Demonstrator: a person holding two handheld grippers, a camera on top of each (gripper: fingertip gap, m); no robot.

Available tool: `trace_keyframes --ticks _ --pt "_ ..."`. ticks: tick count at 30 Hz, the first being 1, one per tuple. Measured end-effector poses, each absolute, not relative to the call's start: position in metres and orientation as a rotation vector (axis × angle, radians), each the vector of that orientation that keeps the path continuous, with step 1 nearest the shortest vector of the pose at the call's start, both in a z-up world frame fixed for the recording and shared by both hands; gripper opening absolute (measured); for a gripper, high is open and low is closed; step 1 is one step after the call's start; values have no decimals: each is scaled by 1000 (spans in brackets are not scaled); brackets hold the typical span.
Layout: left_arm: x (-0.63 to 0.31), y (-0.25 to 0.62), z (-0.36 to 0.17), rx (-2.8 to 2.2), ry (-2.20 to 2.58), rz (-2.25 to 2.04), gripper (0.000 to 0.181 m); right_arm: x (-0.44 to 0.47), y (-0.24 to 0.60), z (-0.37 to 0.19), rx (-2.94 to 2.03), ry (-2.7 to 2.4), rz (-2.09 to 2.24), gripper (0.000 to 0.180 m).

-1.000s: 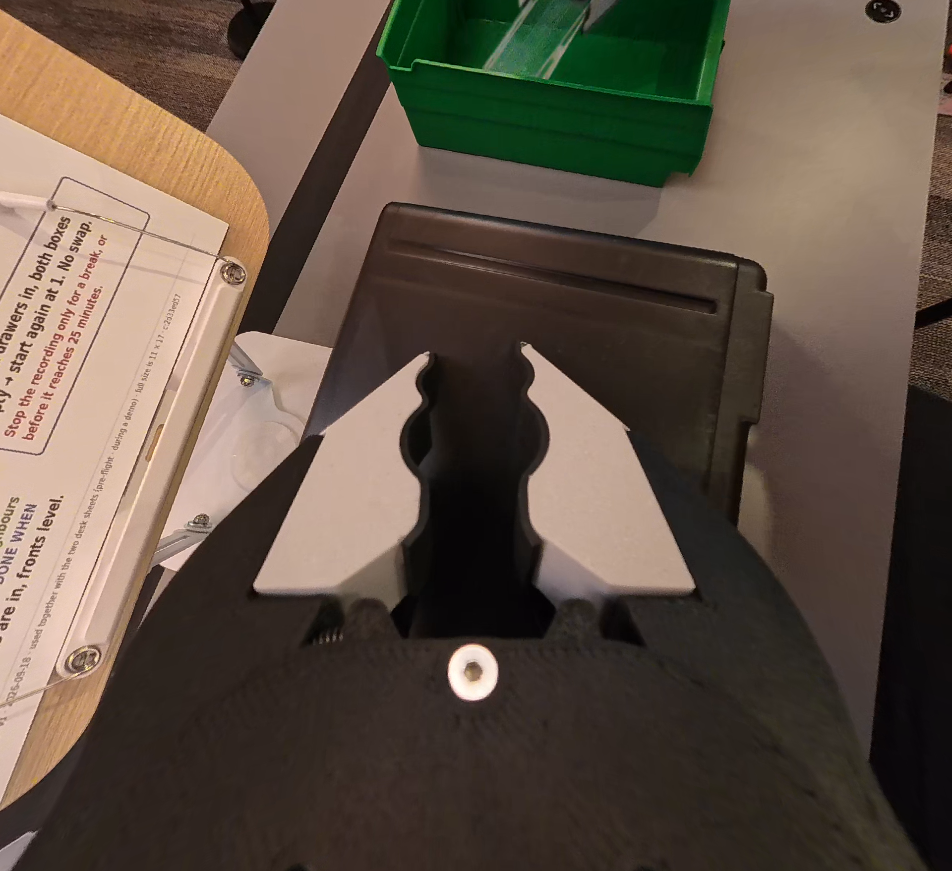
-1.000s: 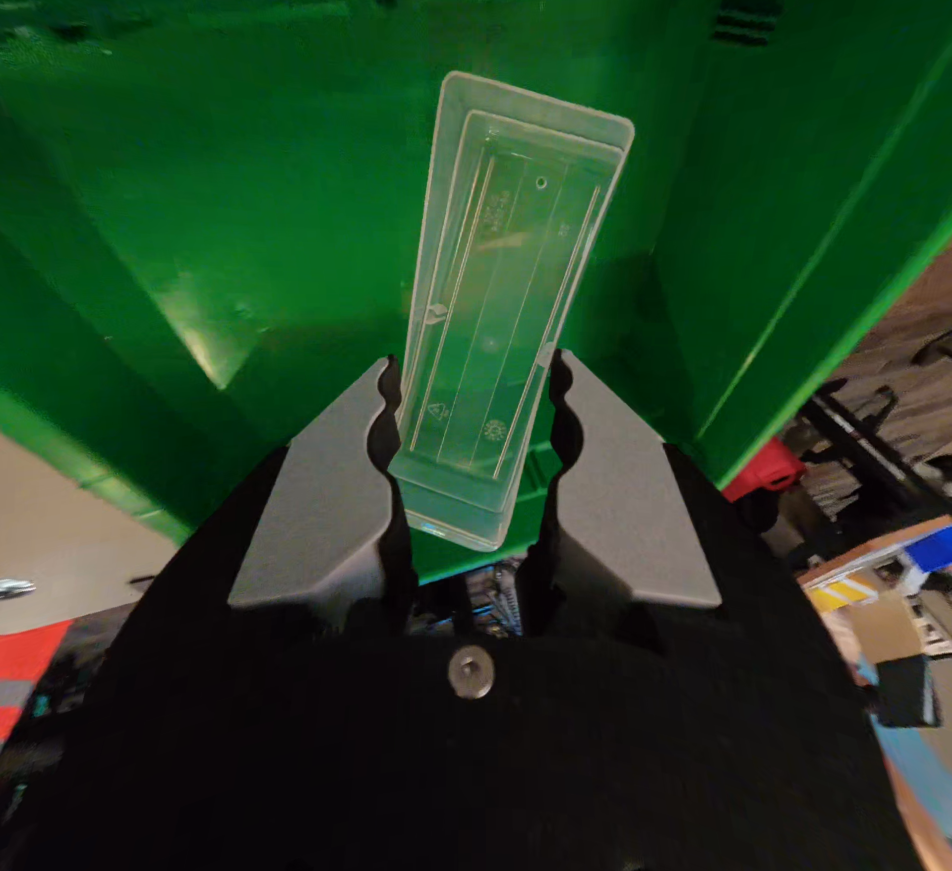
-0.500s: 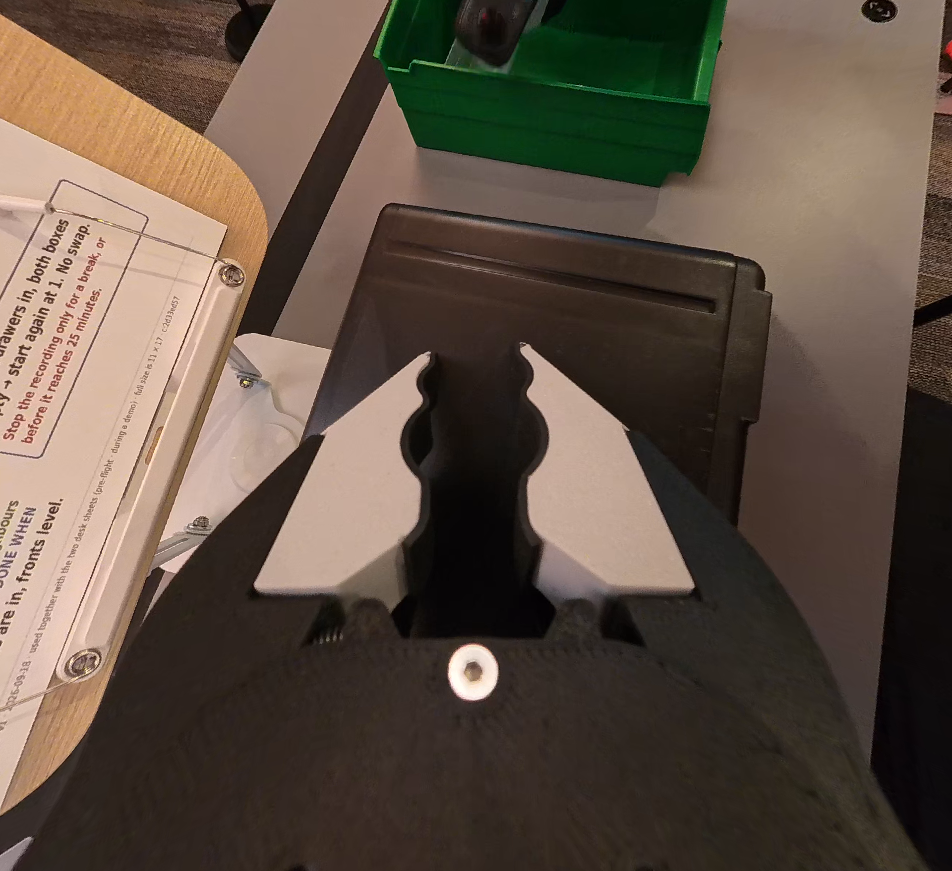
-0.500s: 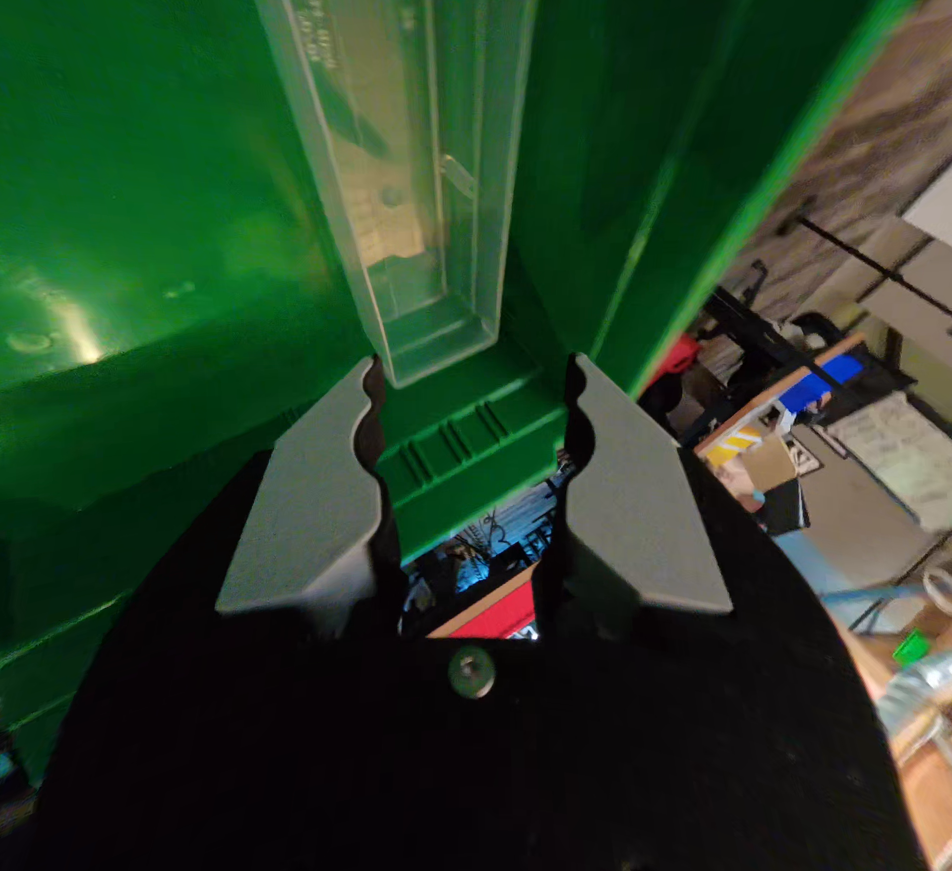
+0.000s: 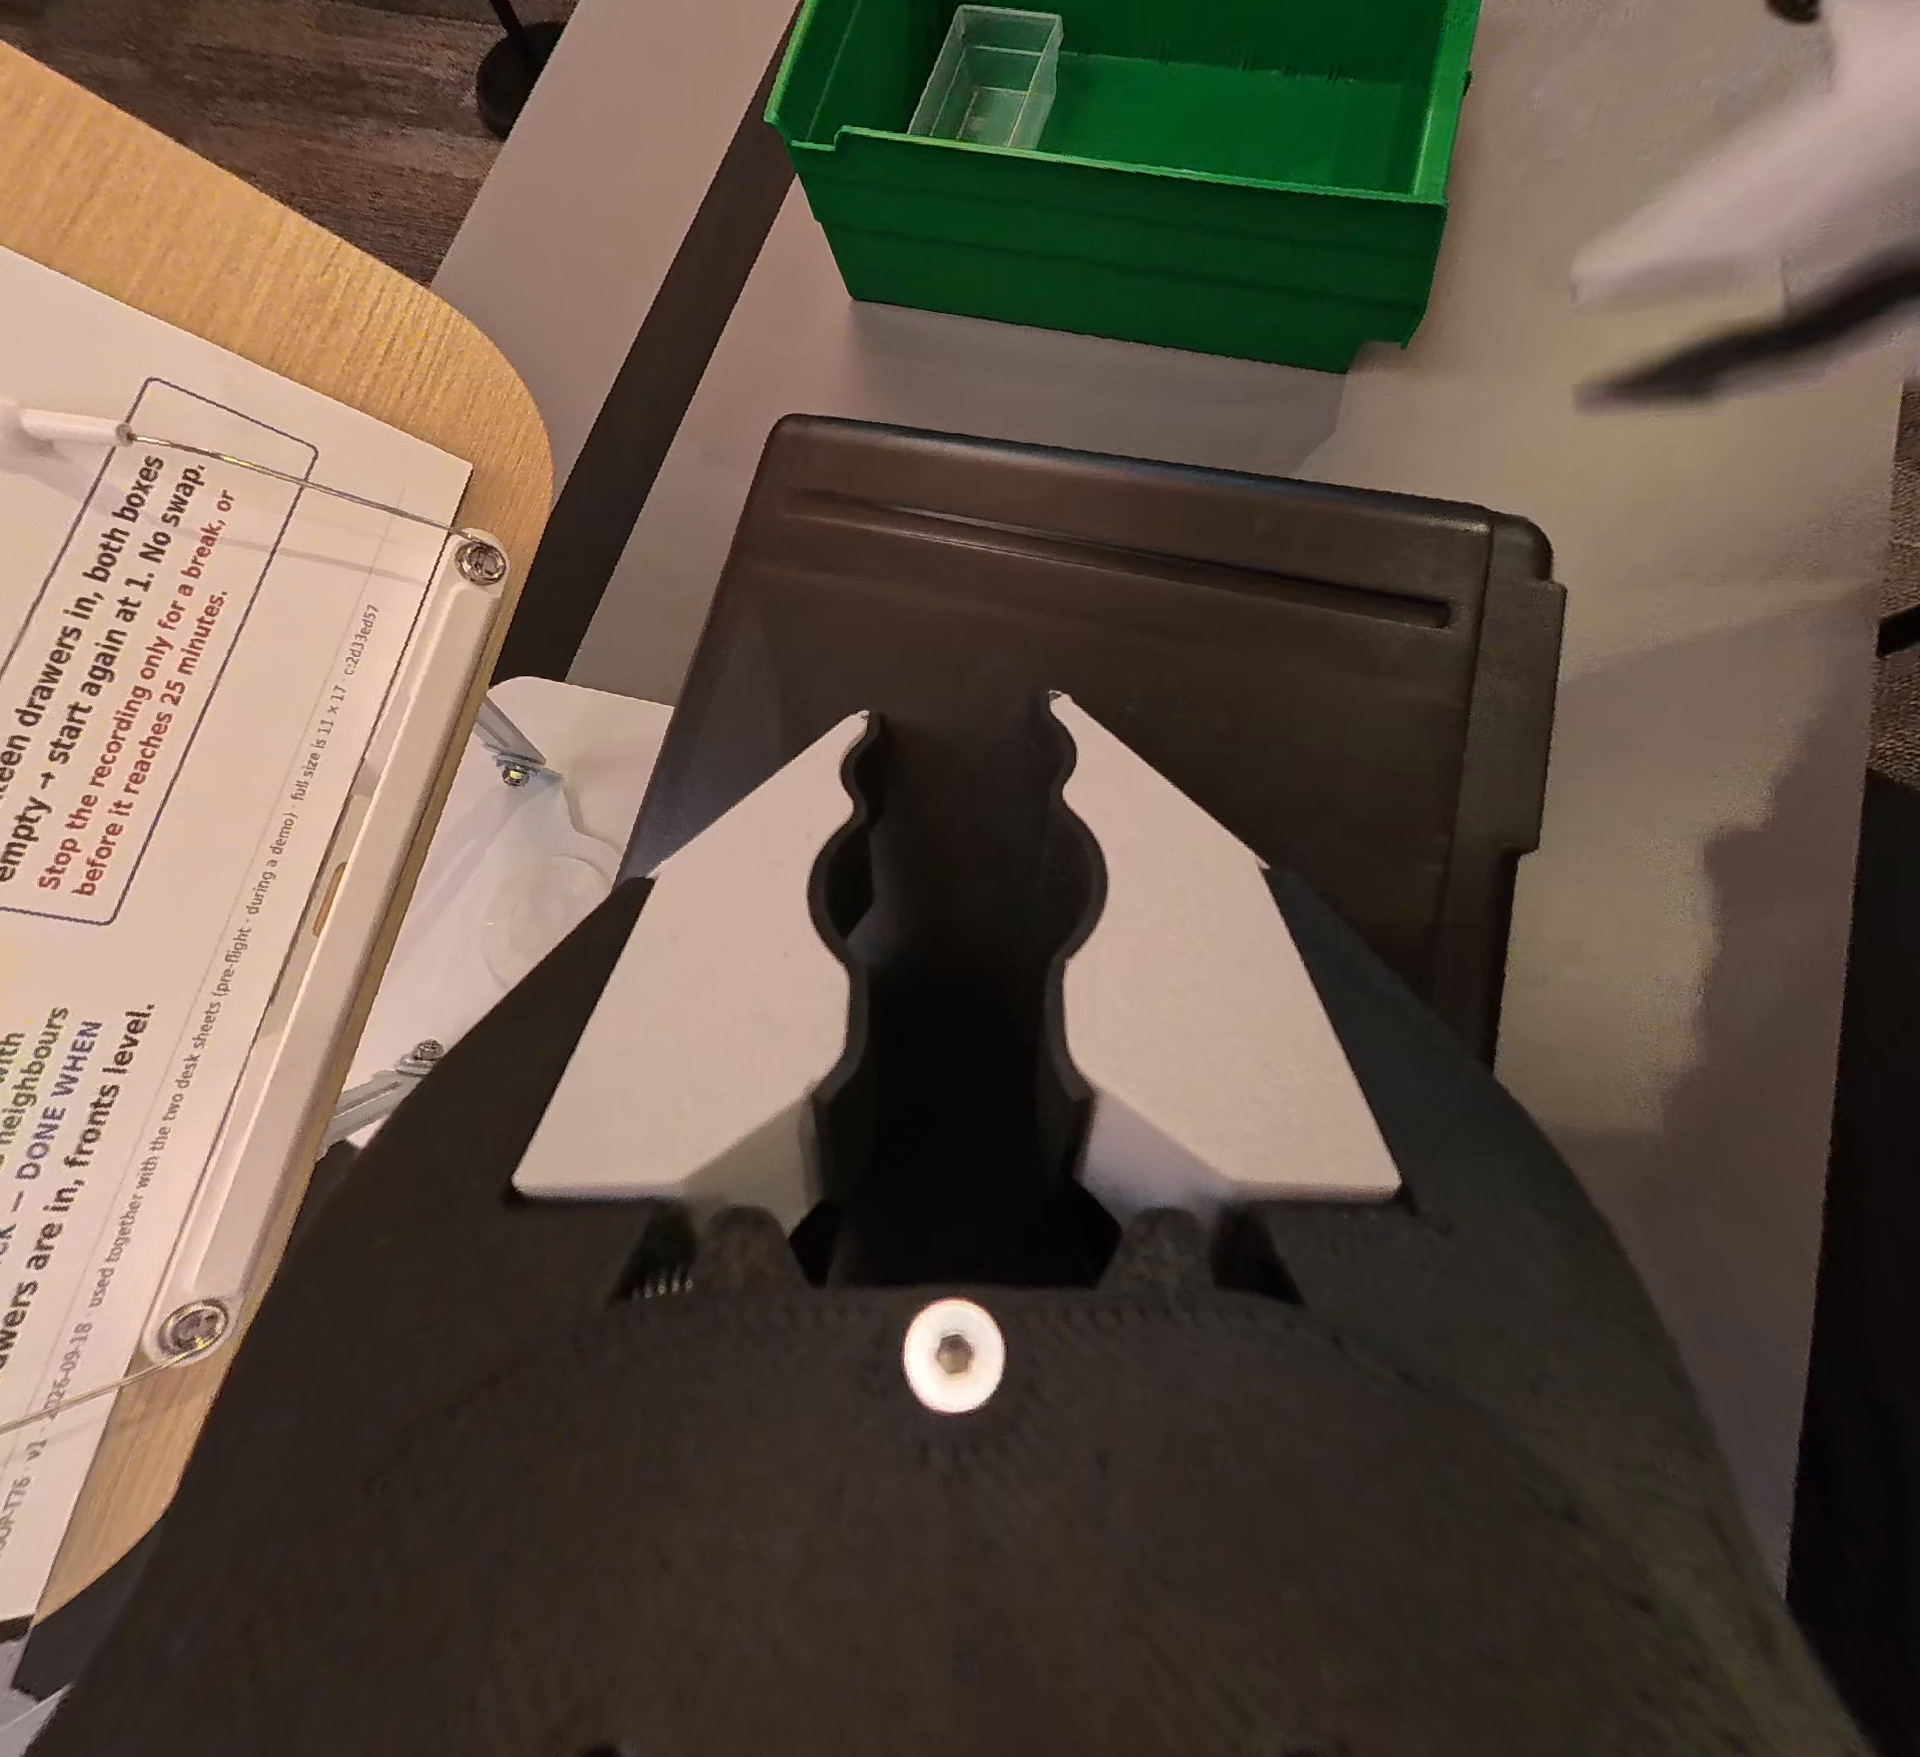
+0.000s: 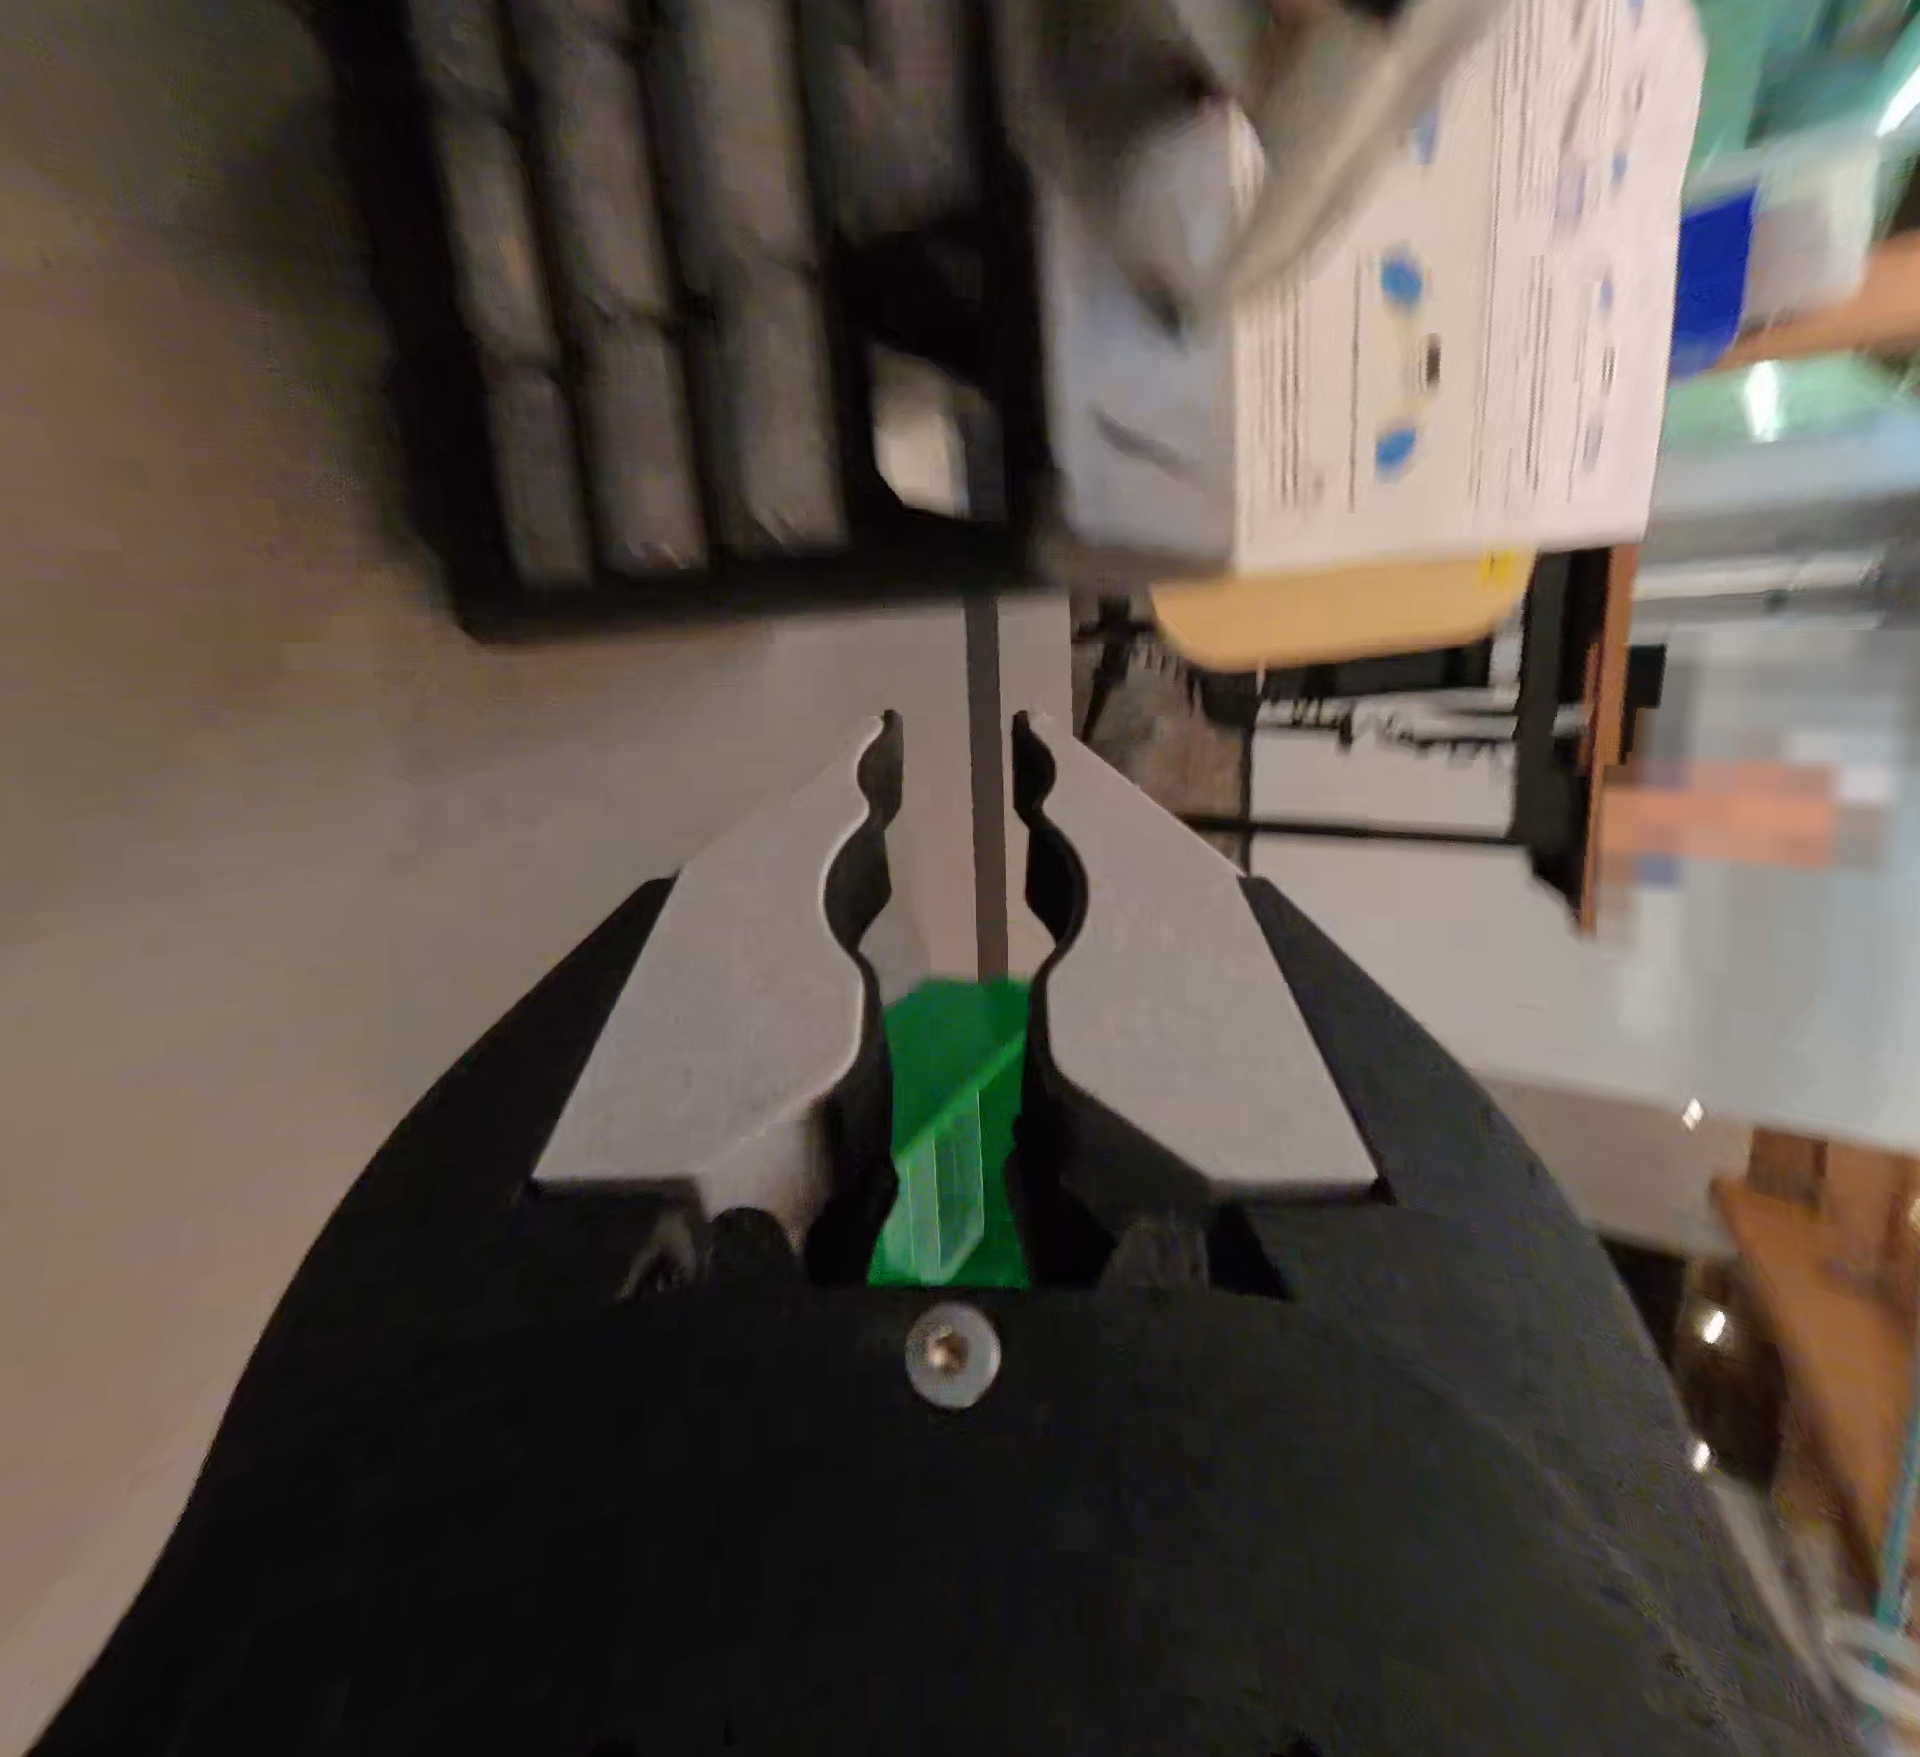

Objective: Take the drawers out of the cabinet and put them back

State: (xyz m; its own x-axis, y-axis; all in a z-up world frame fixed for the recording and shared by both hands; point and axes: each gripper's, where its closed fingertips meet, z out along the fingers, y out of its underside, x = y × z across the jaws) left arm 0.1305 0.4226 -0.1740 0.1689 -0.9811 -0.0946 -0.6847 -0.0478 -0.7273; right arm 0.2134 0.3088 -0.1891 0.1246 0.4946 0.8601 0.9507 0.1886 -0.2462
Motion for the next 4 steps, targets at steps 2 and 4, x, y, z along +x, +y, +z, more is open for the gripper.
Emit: trace_keyframes --ticks 2,4 --pt "130 423 -174 -1797 1580 -578 28 174 292 -211 -1301 -1574 -619 18" --pt "130 423 -174 -1803 1579 -588 28 153 293 -229 -1207 -1577 -707 27"
